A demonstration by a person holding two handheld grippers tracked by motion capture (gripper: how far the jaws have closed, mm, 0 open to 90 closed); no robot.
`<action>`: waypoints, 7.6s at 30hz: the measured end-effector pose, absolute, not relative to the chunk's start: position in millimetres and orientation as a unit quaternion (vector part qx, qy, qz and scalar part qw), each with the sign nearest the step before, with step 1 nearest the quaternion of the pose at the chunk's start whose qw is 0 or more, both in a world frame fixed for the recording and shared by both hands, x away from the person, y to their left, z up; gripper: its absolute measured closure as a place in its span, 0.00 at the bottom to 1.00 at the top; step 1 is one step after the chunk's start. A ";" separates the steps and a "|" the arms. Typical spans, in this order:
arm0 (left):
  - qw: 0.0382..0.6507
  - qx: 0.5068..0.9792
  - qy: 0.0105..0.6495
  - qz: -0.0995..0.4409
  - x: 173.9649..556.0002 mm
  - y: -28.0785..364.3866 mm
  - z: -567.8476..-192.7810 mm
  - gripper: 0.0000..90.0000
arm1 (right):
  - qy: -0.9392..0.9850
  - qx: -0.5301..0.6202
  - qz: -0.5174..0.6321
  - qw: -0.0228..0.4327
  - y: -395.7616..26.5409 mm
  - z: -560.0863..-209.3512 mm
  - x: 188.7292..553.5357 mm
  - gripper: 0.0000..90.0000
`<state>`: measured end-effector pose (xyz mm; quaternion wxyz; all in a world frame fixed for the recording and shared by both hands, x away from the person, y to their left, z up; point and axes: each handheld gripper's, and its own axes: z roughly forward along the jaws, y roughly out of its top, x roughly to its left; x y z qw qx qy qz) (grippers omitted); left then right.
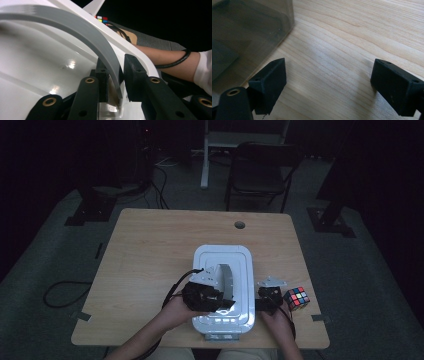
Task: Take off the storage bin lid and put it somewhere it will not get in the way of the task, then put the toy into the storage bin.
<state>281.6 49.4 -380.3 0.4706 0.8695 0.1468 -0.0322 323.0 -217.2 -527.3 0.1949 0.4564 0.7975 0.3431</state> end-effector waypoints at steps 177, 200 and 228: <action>0.311 0.725 0.563 0.245 324.7 293.4 -506.9 0.01 | 0.797 0.457 0.343 0.195 -217.3 -527.2 323.0 0.15; 0.274 0.707 0.605 0.242 327.5 304.0 -523.4 0.01 | 0.797 0.457 0.343 0.195 -217.3 -527.2 323.0 0.14; 0.272 0.697 0.616 0.247 326.8 301.8 -523.6 0.01 | 0.802 0.452 0.340 0.191 -217.5 -526.7 324.9 0.14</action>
